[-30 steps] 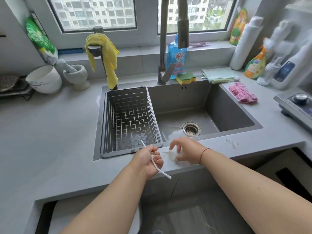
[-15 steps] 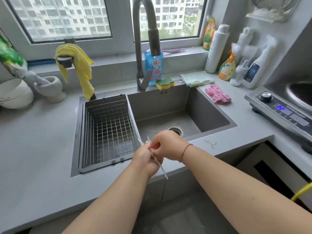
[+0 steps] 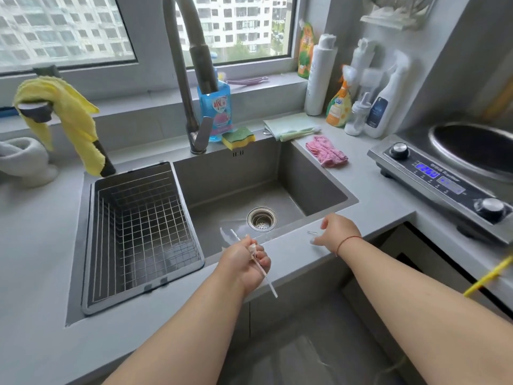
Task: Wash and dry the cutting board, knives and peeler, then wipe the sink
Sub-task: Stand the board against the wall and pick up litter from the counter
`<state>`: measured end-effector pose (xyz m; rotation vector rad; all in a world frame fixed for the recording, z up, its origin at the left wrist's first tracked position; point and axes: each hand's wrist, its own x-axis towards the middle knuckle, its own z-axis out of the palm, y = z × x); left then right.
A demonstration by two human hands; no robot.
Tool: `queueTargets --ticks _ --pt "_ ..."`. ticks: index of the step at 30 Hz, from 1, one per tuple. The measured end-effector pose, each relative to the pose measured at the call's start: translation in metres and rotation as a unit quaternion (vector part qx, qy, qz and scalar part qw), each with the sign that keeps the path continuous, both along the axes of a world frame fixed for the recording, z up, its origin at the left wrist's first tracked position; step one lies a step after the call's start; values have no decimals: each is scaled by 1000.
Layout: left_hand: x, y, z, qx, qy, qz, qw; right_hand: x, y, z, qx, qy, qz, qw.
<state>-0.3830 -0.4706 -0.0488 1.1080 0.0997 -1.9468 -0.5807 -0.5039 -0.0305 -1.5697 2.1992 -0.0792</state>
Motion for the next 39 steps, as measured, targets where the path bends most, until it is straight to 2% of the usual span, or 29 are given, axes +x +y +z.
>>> queueTargets --ticks 7,10,12,13,16,19,25,27,29,31,33,35,37,39 --pt "-14 -16 -5 0 -19 -20 1000 3 -13 -14 -19 9 17 1000" --pt "-22 -21 -5 1 -49 -40 998 10 -10 -6 -49 -82 38 995" --pt "-28 -24 -5 -3 -78 -57 995 25 -2 8 -91 -168 85 978" --pt "-32 -25 -6 -4 -86 -65 994 33 2 14 -105 -176 122 971" --pt "-39 -28 -6 -10 -74 -65 995 52 9 21 -125 -107 224 961" --pt "-46 -30 -1 -22 -70 -76 994 53 6 24 -120 -57 265 955" --pt "-54 -38 -3 -13 -60 -69 996 35 -1 26 -87 -102 326 936" --pt "-54 -42 -8 0 -20 -62 998 22 -6 28 -94 -184 283 937" --pt "-55 -45 -10 12 22 -54 998 4 -15 30 -118 -303 178 929" --pt "-55 -45 -10 14 41 -46 998 -20 -25 26 -143 -355 58 922" --pt "-54 -43 -10 13 41 -44 998 -46 -34 14 -155 -303 -26 940" --pt "-52 -42 -10 16 40 -39 998 -64 -37 0 -123 -191 -61 972" --pt "-49 -41 -10 20 33 -31 999 -66 -34 -10 -65 -107 -49 991" --pt "-45 -40 -9 20 28 -25 999 -57 -29 -16 -26 -80 -16 996"
